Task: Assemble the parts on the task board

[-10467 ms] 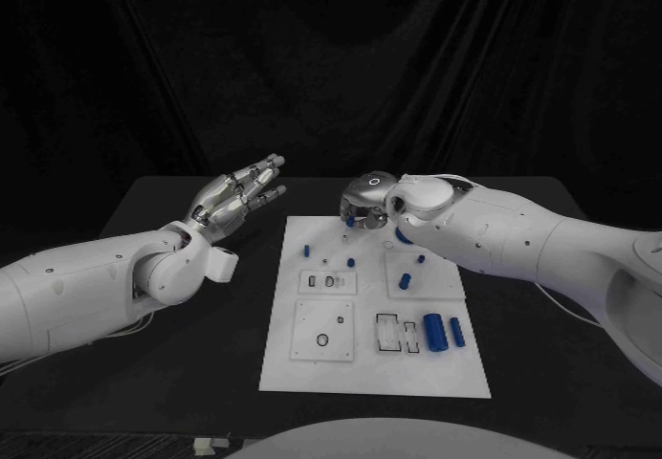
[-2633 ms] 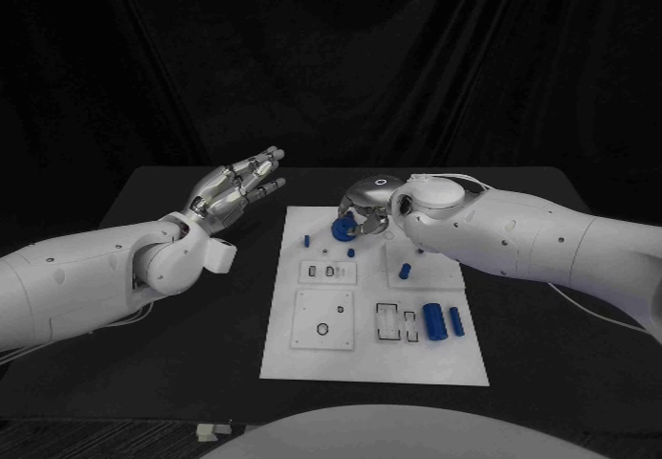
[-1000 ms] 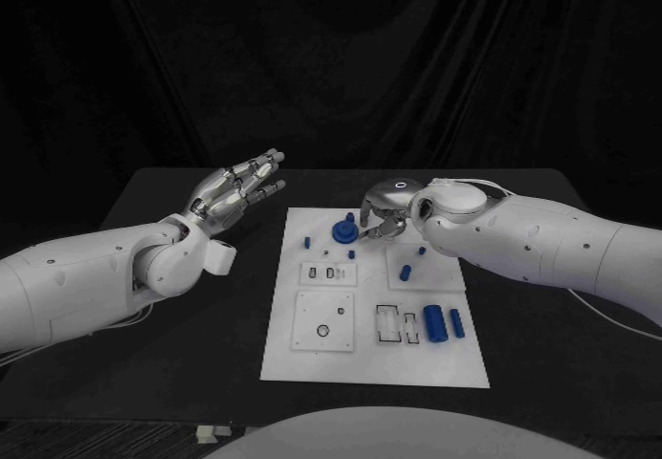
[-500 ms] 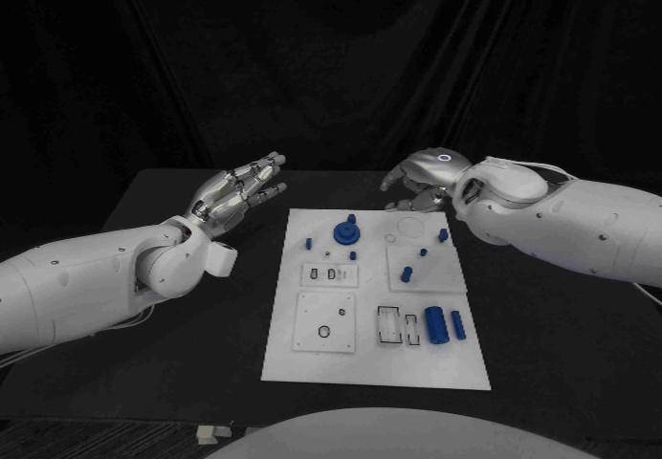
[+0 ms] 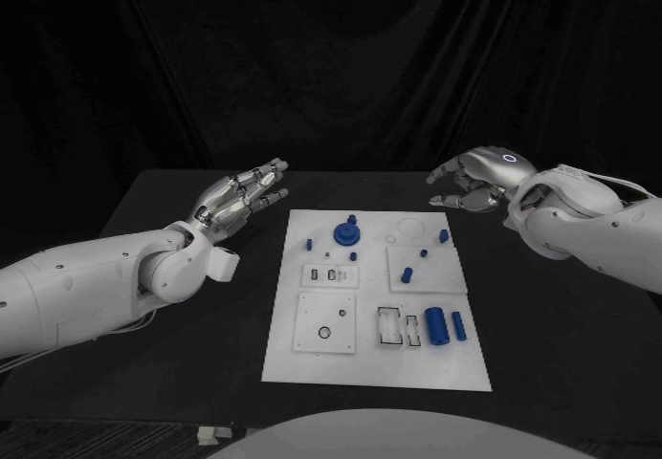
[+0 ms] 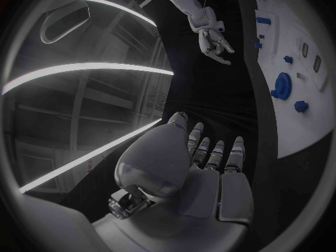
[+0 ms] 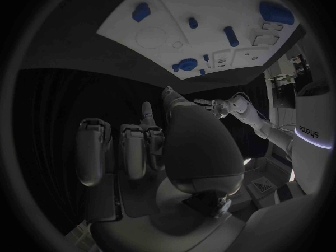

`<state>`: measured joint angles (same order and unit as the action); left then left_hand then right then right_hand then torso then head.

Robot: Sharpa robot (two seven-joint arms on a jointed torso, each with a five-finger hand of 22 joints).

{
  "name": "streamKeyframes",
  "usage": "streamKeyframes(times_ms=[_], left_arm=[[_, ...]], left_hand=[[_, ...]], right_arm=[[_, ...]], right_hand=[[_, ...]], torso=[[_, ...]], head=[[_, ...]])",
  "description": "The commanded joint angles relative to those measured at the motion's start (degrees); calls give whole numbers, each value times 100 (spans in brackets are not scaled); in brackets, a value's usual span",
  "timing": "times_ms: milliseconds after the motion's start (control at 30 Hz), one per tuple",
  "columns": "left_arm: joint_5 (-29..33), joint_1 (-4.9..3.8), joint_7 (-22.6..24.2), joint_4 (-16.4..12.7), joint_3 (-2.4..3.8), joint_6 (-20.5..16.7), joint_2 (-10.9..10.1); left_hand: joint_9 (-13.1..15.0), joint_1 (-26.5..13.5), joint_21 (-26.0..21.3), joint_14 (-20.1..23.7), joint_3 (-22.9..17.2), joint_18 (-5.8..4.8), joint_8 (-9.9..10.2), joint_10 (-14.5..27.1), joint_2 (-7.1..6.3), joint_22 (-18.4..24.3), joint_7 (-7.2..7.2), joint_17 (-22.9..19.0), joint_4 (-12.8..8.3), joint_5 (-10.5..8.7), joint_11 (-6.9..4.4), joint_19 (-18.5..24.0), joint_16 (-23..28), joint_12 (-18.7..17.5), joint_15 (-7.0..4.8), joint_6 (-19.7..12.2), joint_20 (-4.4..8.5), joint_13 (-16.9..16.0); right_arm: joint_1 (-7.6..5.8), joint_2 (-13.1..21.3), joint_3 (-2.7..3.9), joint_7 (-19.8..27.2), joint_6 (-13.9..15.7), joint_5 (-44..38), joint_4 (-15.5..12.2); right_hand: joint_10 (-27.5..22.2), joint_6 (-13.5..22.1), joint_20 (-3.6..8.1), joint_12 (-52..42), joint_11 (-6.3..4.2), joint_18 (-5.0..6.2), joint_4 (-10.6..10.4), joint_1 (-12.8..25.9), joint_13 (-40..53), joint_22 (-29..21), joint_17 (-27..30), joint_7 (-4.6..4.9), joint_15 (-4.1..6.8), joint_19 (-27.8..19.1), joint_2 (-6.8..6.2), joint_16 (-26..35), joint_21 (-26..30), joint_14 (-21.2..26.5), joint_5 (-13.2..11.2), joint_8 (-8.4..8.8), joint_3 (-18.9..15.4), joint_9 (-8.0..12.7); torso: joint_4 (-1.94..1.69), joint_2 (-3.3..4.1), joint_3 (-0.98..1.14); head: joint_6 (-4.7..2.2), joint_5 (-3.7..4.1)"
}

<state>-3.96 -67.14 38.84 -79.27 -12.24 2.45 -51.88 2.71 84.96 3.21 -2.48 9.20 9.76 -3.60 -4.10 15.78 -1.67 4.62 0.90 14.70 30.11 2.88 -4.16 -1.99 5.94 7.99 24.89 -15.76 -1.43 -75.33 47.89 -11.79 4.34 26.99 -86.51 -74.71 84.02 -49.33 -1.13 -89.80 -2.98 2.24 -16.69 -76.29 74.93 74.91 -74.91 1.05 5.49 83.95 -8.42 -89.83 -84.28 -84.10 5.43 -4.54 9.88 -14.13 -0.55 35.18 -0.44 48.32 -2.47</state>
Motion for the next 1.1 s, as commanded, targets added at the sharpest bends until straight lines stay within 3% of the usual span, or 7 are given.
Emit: streamKeyframes(times_ms=[33, 167, 333, 467, 833, 1100], left_arm=[[11, 18, 292, 0, 6, 77, 12], [11, 38, 293, 10, 6, 91, 16], [11, 53, 287, 21, 6, 103, 23], [11, 63, 289, 27, 6, 106, 27], [11, 81, 295, 29, 6, 109, 8], [11, 87, 298, 28, 6, 108, -9]], left_hand=[[8, 52, 26, -34, -32, 63, -27, -11, -5, -5, 2, 9, -4, 22, 20, -12, -27, 22, -8, 35, -23, -9], [8, 56, 28, -38, -32, 63, -27, -12, -16, -5, 1, 10, -11, 22, 20, -14, -30, 23, -5, 39, -23, -9], [8, 56, 28, -38, -32, 63, -27, -12, -16, -5, 1, 10, -11, 22, 20, -14, -30, 23, -5, 39, -23, -9], [8, 56, 28, -38, -32, 63, -27, -12, -16, -5, 1, 10, -11, 22, 20, -14, -30, 23, -5, 39, -23, -9], [8, 61, 30, -44, -36, 63, -27, -14, -25, -6, 0, 11, -18, 27, 17, -18, -35, 27, -4, 36, -22, -9], [8, 61, 30, -44, -36, 63, -27, -14, -25, -6, 0, 11, -18, 27, 17, -18, -35, 27, -4, 36, -22, -9]], right_arm=[[105, 83, -2, 186, 453, 445, -3], [293, 189, -3, 318, 592, 566, 105], [431, 237, -4, 415, 649, 657, 210], [506, 272, -4, 437, 648, 688, 247], [714, 343, -4, 447, 659, 707, 288], [852, 258, -4, 365, 577, 709, 429]], right_hand=[[598, -60, 47, -20, -27, -102, -10, 113, 1507, 1350, -1509, 27, 45, 333, -82, -17, -102, -590, -163, -26, -45, 26], [598, -101, 53, -20, -23, -132, -23, 396, 1507, 1388, -1509, 35, 49, 403, -176, -17, -220, -590, -261, -30, -153, 60], [598, -152, 76, -20, -10, -168, -25, 581, 1507, 1436, -1509, 51, 72, 483, -231, -17, -361, -590, -259, -44, -295, 79], [598, -149, 77, -20, -12, -188, -23, 579, 1507, 1462, -1509, 52, 71, 527, -220, -17, -437, -590, -257, -39, -322, 86], [598, -171, 79, -20, 23, -206, -15, 377, 1507, 1485, -1509, 94, 70, 566, -163, -17, -505, -590, -222, -39, -316, 116], [598, -176, 64, -20, 46, -205, -14, 176, 1507, 1484, -1509, 125, 53, 564, -107, -17, -502, -590, -44, -37, -250, 137]], torso=[[2, 0, 9], [0, 4, 5], [-12, 15, 2], [-14, 10, -8], [-20, 10, -8], [-24, 14, -10]], head=[[-11, 9], [-38, 46], [-72, 72], [-46, 95], [-20, 111], [-12, 114]])
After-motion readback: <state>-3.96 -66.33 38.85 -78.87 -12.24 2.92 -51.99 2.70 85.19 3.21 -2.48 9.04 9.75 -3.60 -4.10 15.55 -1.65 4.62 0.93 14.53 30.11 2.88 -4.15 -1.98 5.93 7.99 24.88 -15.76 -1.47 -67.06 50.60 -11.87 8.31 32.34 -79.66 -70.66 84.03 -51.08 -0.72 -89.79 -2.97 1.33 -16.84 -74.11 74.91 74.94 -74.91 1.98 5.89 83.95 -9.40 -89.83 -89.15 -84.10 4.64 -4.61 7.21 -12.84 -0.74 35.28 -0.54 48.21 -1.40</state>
